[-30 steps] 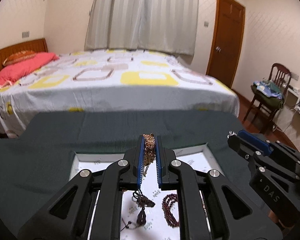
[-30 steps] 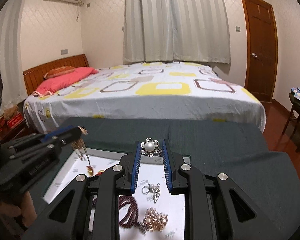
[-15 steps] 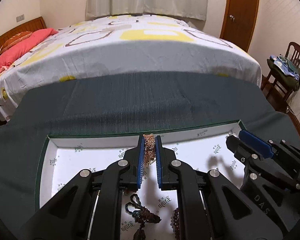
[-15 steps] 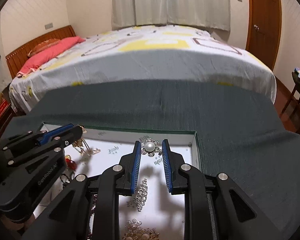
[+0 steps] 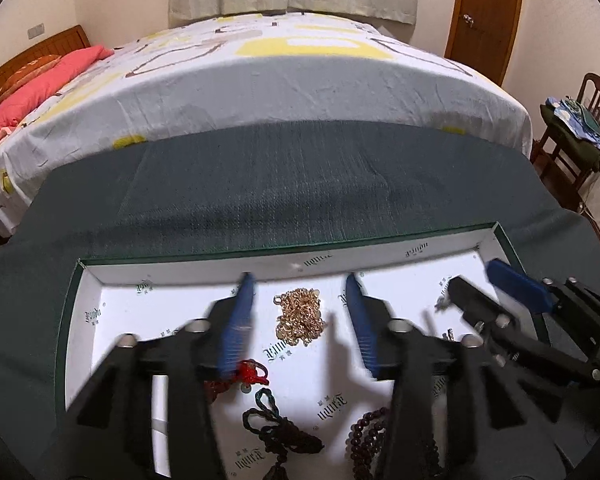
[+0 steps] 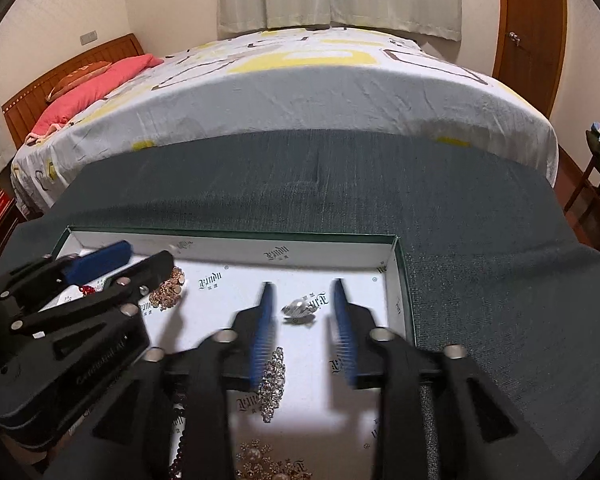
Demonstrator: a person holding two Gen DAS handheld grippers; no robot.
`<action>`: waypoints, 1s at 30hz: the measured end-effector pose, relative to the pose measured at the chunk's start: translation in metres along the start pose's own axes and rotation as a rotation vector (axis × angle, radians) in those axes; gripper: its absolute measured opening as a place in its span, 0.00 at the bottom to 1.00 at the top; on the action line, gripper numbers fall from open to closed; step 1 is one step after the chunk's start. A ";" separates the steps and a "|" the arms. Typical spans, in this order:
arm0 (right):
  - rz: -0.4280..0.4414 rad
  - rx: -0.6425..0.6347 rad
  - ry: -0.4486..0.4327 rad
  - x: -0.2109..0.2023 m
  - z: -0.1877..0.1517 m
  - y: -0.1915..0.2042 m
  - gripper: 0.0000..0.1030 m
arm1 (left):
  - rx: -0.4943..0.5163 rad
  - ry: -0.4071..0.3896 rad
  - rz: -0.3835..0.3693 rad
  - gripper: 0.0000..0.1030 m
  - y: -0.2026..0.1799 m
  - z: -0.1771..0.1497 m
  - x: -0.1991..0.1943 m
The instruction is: Organize jewelry
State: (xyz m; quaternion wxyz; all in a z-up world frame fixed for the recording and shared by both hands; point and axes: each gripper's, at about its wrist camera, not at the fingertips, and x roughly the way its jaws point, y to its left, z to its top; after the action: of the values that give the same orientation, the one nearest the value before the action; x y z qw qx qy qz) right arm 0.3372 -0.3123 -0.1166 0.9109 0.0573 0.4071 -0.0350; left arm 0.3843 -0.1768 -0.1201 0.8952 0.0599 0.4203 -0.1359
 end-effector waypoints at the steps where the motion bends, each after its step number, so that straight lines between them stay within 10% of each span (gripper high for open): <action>1: 0.000 0.001 -0.004 0.000 0.000 -0.001 0.45 | -0.002 -0.003 0.001 0.48 0.001 0.000 0.000; 30: -0.015 0.017 -0.088 -0.058 -0.024 0.005 0.76 | -0.073 -0.140 0.058 0.89 0.031 -0.033 -0.072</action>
State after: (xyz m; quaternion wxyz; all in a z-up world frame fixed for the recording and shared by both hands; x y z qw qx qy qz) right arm 0.2817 -0.3036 -0.0887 0.9271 0.0604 0.3667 -0.0478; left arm 0.3254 -0.1261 -0.0861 0.9274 0.0296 0.3597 -0.0983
